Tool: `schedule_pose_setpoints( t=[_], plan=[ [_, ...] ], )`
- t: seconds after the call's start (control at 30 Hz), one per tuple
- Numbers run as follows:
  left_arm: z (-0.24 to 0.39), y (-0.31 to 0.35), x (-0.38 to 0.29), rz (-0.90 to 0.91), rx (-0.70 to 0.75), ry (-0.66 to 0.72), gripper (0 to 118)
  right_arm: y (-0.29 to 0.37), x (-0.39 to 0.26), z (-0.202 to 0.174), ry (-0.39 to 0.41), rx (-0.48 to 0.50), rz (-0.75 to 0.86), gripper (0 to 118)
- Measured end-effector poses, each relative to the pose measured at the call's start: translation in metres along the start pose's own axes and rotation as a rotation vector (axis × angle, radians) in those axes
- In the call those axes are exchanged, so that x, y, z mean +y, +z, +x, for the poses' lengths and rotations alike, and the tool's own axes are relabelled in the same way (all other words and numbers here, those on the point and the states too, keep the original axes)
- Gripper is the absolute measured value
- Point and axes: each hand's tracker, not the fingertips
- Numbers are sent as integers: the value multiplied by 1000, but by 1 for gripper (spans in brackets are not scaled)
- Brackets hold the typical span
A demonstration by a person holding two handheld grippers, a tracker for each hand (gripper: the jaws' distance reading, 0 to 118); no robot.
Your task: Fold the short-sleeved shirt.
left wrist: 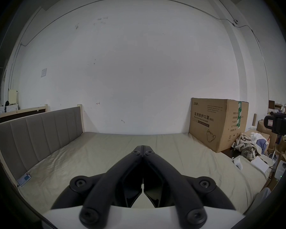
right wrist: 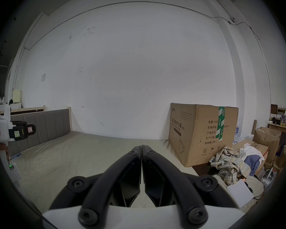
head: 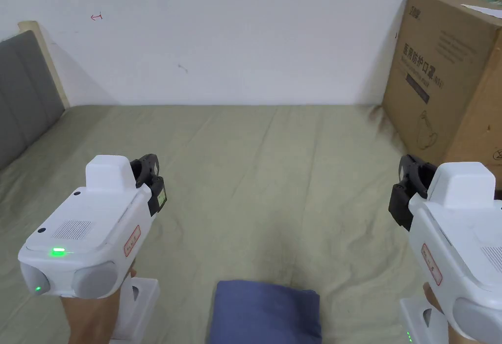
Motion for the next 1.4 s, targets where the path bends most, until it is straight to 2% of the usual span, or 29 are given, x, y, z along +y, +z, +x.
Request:
schedule_pose_setpoints(
  t=[0.2,0.63,0.97,1.07,1.1,1.2,1.27,1.33,1.4],
  plan=[
    [-6,-3,-3,-17,-3,6,0,-21,-37,-15,-16,50,-79,0],
    [-21,-7,-24,-79,-1,20,0,-68,-187,-81,-10,201,-401,0],
    [-35,-23,-59,-186,-12,66,0,-83,-279,-123,35,225,-686,0],
    [-38,-29,-75,-268,-57,147,5,-83,-290,-127,43,208,-664,0],
    [-39,-32,-82,-310,-81,185,8,-84,-288,-128,57,210,-658,0],
    [-41,-45,-112,-489,-174,343,35,-84,-290,-125,72,222,-663,0],
    [-39,-54,-136,-630,-214,421,44,-84,-290,-122,57,229,-662,0],
    [-32,-65,-164,-773,-253,456,79,-84,-290,-121,47,234,-665,0],
    [-18,-71,-186,-889,-267,459,99,-84,-290,-120,44,239,-666,0]
  ],
)
